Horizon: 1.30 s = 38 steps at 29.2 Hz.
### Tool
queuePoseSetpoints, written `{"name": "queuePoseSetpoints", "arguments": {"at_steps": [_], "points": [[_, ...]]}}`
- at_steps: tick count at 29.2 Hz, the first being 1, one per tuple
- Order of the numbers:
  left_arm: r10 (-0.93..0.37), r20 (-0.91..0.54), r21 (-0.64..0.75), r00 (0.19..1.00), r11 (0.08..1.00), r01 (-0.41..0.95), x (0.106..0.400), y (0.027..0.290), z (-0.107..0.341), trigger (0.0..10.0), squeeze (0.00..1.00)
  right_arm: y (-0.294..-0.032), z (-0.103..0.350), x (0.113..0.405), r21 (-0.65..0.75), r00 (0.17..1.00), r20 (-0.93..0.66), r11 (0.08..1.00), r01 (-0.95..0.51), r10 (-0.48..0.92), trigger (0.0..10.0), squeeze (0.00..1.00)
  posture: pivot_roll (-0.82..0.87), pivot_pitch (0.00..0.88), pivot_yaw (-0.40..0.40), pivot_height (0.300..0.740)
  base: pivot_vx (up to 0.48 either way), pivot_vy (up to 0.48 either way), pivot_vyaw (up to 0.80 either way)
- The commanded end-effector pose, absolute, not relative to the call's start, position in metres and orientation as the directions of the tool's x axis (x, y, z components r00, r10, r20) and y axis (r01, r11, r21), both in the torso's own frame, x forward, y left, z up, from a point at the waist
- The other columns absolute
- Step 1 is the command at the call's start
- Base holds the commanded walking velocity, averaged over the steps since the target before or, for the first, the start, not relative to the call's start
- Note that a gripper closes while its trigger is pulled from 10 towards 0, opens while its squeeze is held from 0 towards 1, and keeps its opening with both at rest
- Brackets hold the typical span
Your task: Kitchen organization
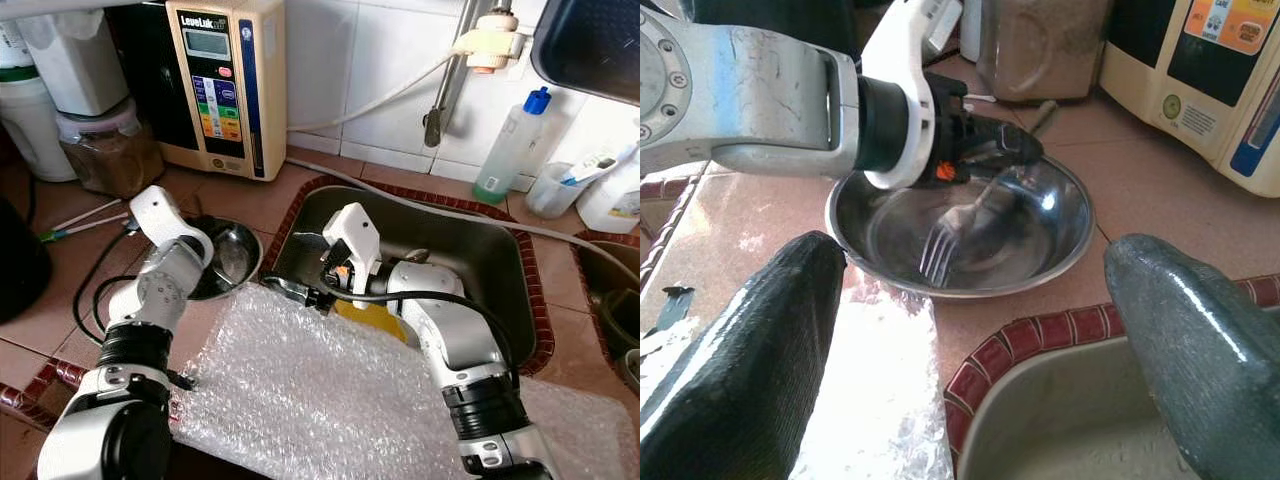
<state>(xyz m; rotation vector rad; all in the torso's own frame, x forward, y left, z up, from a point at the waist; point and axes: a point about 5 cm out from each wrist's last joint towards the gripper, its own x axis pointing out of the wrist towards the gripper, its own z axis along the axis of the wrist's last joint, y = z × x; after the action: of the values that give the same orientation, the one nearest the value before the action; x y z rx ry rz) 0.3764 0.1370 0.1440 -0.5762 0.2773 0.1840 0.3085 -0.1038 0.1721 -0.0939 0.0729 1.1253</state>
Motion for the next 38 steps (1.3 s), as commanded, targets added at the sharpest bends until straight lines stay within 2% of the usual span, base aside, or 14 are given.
{"name": "queuePoseSetpoints", "arguments": {"at_steps": [1, 5, 11, 15, 19, 21, 23, 25, 28, 32, 38], "points": [[0.111, -0.294, -0.495, 0.949, 0.832, -0.251, 0.379, 0.138, 0.149, 0.0, 0.00, -0.104, 0.178, 0.308, -0.064, 0.426, -0.101, 0.421, -0.905, 0.899, 10.0, 0.00, 0.07, 0.000, -0.001, 0.740, 0.000, 0.000, 0.00], [0.129, -0.266, -0.498, 0.955, 0.830, -0.251, 0.379, 0.143, 0.153, 0.0, 0.00, -0.103, 0.178, 0.308, -0.063, 0.424, -0.099, 0.420, -0.905, 0.900, 10.0, 0.00, 0.07, 0.000, -0.003, 0.740, 0.000, 0.000, 0.00], [0.041, -0.115, -0.547, 0.992, 0.831, -0.098, 0.384, 0.137, 0.181, 0.0, 0.00, -0.103, 0.178, 0.310, -0.064, 0.432, -0.097, 0.428, -0.902, 0.897, 10.0, 0.00, 0.08, 0.000, -0.011, 0.740, 0.000, 0.000, 0.00], [0.005, -0.012, -0.483, 1.000, 0.876, -0.010, 0.384, 0.136, 0.199, 0.0, 0.00, -0.103, 0.177, 0.312, -0.058, 0.450, -0.091, 0.446, -0.893, 0.888, 10.0, 0.00, 0.08, 0.000, -0.012, 0.740, 0.000, 0.000, 0.00], [-0.020, 0.068, -0.471, 0.997, 0.881, 0.050, 0.382, 0.136, 0.215, 0.0, 0.00, -0.101, 0.172, 0.310, -0.052, 0.452, -0.093, 0.449, -0.892, 0.887, 10.0, 0.00, 0.08, 0.000, -0.011, 0.740, 0.000, 0.000, 0.00], [-0.067, 0.153, -0.467, 0.986, 0.874, 0.132, 0.380, 0.135, 0.226, 0.0, 0.00, -0.101, 0.171, 0.310, -0.048, 0.461, -0.093, 0.458, -0.888, 0.883, 10.0, 0.00, 0.08, 0.000, -0.012, 0.740, 0.000, 0.000, 0.00], [-0.085, 0.179, -0.466, 0.980, 0.870, 0.160, 0.380, 0.135, 0.229, 0.0, 0.00, -0.101, 0.170, 0.311, -0.048, 0.465, -0.092, 0.462, -0.886, 0.881, 10.0, 0.00, 0.08, 0.000, -0.012, 0.740, 0.000, 0.000, 0.00], [-0.115, 0.288, -0.492, 0.951, 0.834, 0.250, 0.379, 0.142, 0.245, 0.0, 0.00, -0.101, 0.170, 0.313, -0.045, 0.487, -0.087, 0.485, -0.873, 0.869, 10.0, 0.00, 0.08, 0.000, -0.013, 0.740, 0.000, 0.000, 0.00], [-0.136, 0.367, -0.484, 0.920, 0.817, 0.313, 0.376, 0.143, 0.257, 0.0, 0.00, -0.102, 0.169, 0.315, -0.045, 0.502, -0.084, 0.500, -0.865, 0.861, 10.0, 0.00, 0.08, 0.000, -0.014, 0.740, 0.000, 0.000, 0.00], [-0.146, 0.420, -0.470, 0.896, 0.809, 0.353, 0.373, 0.142, 0.265, 0.0, 0.00, -0.102, 0.170, 0.315, -0.028, 0.500, -0.076, 0.499, -0.866, 0.863, 10.0, 0.00, 0.08, 0.000, -0.014, 0.740, 0.000, 0.000, 0.00], [-0.211, 0.464, -0.442, 0.861, 0.787, 0.431, 0.370, 0.123, 0.267, 0.0, 0.00, -0.103, 0.190, 0.310, 0.101, 0.441, 0.053, 0.434, -0.895, 0.896, 10.0, 0.00, 0.07, 0.000, -0.013, 0.740, 0.000, 0.000, 0.00]]}}
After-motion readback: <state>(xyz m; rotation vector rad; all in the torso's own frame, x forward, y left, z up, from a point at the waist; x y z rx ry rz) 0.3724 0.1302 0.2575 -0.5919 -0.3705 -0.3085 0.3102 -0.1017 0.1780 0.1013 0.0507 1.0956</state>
